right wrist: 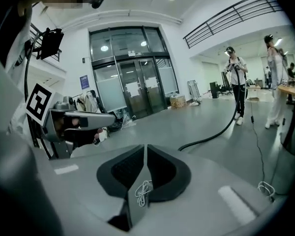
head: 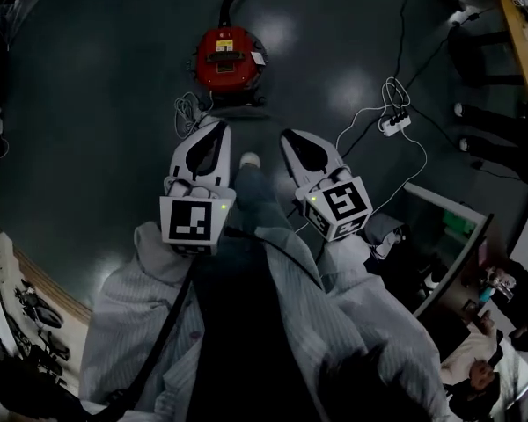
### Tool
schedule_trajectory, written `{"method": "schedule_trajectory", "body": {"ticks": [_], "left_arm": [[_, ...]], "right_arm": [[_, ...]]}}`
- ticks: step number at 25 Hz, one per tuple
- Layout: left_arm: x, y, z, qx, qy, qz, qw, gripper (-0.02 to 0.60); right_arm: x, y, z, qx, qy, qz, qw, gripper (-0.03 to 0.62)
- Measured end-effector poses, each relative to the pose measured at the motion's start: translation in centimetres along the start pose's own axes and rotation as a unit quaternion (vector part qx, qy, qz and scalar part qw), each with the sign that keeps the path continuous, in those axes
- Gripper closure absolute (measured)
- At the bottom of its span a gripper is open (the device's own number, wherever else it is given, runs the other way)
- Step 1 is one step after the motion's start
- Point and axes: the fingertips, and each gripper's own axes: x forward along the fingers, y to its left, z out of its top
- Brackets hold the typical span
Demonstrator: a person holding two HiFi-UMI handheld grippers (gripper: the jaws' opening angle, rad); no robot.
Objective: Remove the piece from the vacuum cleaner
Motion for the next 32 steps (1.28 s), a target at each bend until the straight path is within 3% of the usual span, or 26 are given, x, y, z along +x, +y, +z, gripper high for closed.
{"method": "schedule_trajectory", "body": {"ticks": [4, 9, 12, 15, 19, 24, 27, 32], "left_arm": [[7.6, 3.3, -4.9, 0.019, 0.06, -0.015, 0.9979, 0.577], [17.9, 7.0, -15.5, 0.018, 0.124, -0.072, 0.9896, 0.575], [23.5, 8.7, -22.4, 0.069, 0.152, -0.089, 0.9819, 0.574], [27.0, 10.0, -28.6, 0.124, 0.177, -0.12, 0.969, 0.571], [28.8, 11.3, -35.3, 0.166, 0.216, -0.163, 0.9483, 0.459], [30.6, 11.9, -39.2, 0.219, 0.239, -0.175, 0.9298, 0.42], [31.5, 11.8, -40.6, 0.24, 0.25, -0.176, 0.9213, 0.42], [32.0, 12.1, -40.7, 0.257, 0.243, -0.153, 0.9227, 0.42]], "right_arm": [[6.0, -4.8, -3.5, 0.01, 0.038, 0.016, 0.999, 0.589], [14.5, -10.2, -12.4, -0.002, 0.119, 0.023, 0.993, 0.58], [19.7, -13.1, -19.4, -0.029, 0.162, 0.031, 0.986, 0.568], [23.7, -14.8, -27.1, -0.102, 0.231, 0.058, 0.966, 0.521], [27.2, -15.1, -34.1, -0.172, 0.279, 0.096, 0.94, 0.472], [29.9, -14.8, -39.0, -0.229, 0.327, 0.131, 0.907, 0.438], [30.5, -15.1, -40.7, -0.254, 0.349, 0.125, 0.894, 0.43], [30.7, -15.2, -41.4, -0.268, 0.38, 0.131, 0.876, 0.455]]}}
